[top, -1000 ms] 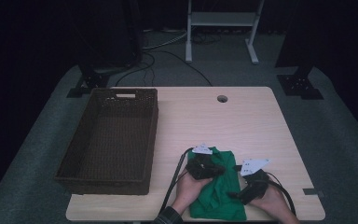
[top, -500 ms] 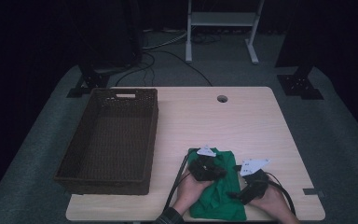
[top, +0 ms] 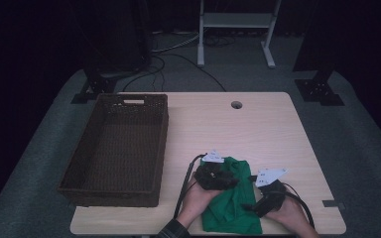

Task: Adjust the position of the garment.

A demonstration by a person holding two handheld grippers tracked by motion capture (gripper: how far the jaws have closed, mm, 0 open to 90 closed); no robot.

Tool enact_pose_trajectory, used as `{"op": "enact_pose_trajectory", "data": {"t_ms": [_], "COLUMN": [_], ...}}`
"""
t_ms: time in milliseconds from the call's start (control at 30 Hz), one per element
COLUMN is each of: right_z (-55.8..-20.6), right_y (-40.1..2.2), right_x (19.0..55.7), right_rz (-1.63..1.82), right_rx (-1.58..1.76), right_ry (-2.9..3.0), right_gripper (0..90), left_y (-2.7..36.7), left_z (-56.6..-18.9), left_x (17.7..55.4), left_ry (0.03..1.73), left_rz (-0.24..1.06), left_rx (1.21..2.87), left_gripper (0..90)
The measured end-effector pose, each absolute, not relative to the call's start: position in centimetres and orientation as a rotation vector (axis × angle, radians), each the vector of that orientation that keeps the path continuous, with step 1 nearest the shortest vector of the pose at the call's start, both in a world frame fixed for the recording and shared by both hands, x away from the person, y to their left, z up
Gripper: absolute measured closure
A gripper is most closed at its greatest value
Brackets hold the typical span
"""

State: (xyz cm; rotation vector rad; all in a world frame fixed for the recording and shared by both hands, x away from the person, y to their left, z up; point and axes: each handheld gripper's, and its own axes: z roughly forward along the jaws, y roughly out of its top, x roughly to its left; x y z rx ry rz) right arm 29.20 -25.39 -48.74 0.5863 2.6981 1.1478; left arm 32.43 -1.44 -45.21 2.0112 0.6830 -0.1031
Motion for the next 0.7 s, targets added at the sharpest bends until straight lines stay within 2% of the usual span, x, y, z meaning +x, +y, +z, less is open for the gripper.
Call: {"op": "enact_pose_trajectory", "data": {"t_ms": [67, 133, 167, 333, 667, 700], "right_z": [-48.7, -48.7, -48.7, -48.7, -48.7, -48.7], "right_y": [-25.4, -25.4, -25.4, -25.4, -25.4, -25.4], "right_x": [29.2, 29.2, 29.2, 29.2, 29.2, 29.2], "right_rz": [1.148, 1.147, 1.148, 1.147, 1.147, 1.147], "right_rx": [0.587, 0.589, 0.589, 0.588, 0.587, 0.588], "right_ry": [2.698, 2.698, 2.698, 2.696, 2.695, 2.696], "right_gripper": [0.0, 0.0, 0.0, 0.0, 0.0, 0.0], "left_y": [-1.1, -0.6, -0.3, 0.9, 1.6, 1.6], "left_z": [-44.9, -44.6, -44.5, -43.8, -43.2, -43.3], "left_x": [32.4, 32.5, 32.5, 33.3, 35.7, 35.9], "left_ry": [0.684, 0.696, 0.701, 0.734, 0.831, 0.840], "left_rz": [-0.082, -0.036, -0.016, 0.048, 0.236, 0.251], "left_rx": [2.029, 2.035, 2.038, 2.031, 2.089, 2.092], "left_gripper": [53.2, 43.8, 43.8, 32.4, 0.9, 0.8]}}
